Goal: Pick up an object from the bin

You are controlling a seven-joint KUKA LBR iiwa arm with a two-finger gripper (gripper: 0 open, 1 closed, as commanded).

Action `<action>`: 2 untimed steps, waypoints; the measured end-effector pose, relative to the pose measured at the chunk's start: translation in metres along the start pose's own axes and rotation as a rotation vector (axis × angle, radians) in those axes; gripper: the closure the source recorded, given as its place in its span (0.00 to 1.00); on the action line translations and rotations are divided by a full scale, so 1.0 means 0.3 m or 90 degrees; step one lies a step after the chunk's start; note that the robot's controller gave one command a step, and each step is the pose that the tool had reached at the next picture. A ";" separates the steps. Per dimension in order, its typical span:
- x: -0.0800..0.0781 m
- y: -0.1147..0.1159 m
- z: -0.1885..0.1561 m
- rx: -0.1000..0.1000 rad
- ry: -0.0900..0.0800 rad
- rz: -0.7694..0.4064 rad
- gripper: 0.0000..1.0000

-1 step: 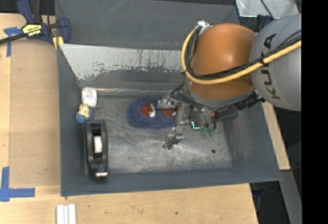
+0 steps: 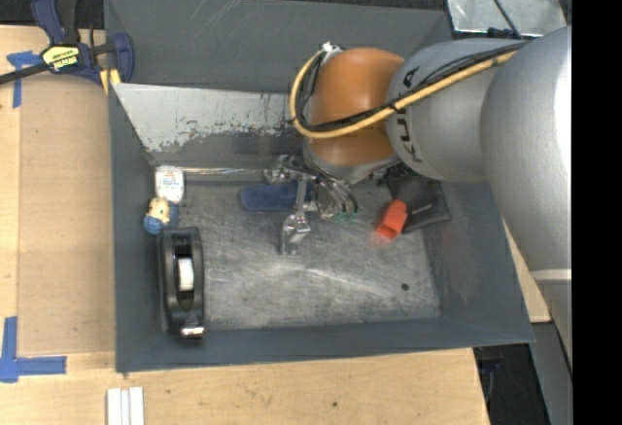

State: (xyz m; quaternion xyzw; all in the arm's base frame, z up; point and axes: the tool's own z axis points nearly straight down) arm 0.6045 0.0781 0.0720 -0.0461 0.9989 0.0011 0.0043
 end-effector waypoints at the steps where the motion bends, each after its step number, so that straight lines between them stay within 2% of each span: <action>1: -0.016 0.001 -0.026 -0.001 -0.014 0.001 1.00; 2: -0.010 -0.082 -0.451 0.002 -0.002 -0.038 1.00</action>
Offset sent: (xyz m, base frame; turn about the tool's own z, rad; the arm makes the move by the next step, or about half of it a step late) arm 0.0000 0.0000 0.0000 0.0000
